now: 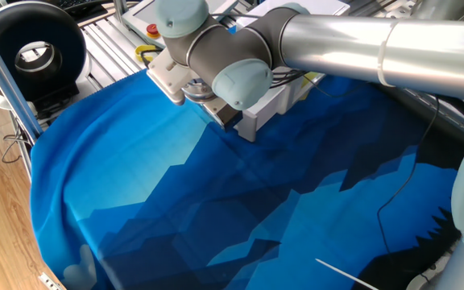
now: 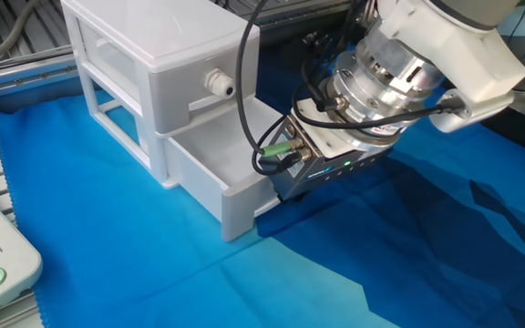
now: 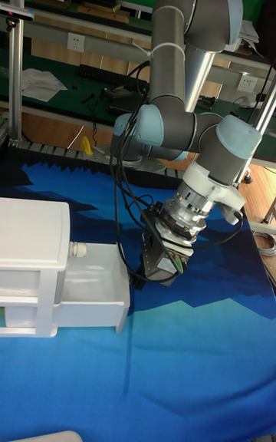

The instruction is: Grasp the handle and open the drawer

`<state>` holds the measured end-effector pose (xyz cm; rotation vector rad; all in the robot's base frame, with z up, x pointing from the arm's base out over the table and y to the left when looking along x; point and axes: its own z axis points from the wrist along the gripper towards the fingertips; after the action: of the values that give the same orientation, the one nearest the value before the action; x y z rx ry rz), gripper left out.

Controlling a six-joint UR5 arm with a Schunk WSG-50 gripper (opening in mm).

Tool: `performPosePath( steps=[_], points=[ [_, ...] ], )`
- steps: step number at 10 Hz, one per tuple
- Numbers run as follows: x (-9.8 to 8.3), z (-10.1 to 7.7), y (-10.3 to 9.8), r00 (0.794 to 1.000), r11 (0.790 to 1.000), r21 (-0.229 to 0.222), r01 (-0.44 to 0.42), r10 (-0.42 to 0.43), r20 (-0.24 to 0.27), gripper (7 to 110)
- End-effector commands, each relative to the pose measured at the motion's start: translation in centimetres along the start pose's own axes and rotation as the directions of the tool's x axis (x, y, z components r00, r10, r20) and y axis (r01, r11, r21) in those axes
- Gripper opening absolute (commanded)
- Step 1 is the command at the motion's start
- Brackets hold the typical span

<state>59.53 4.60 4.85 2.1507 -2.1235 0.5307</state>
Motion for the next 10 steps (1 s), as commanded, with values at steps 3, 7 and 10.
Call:
performPosePath(
  steps=[3, 7, 10],
  points=[
    [-0.82, -0.11, 0.08, 1.0, 1.0, -0.004, -0.023, 0.023, 0.016, 7],
    [-1.32, -0.11, 0.15, 1.0, 1.0, -0.006, -0.027, 0.027, 0.016, 7],
    [-1.58, -0.26, 0.15, 0.999, 0.999, -0.006, -0.032, 0.032, 0.01, 7]
  ],
)
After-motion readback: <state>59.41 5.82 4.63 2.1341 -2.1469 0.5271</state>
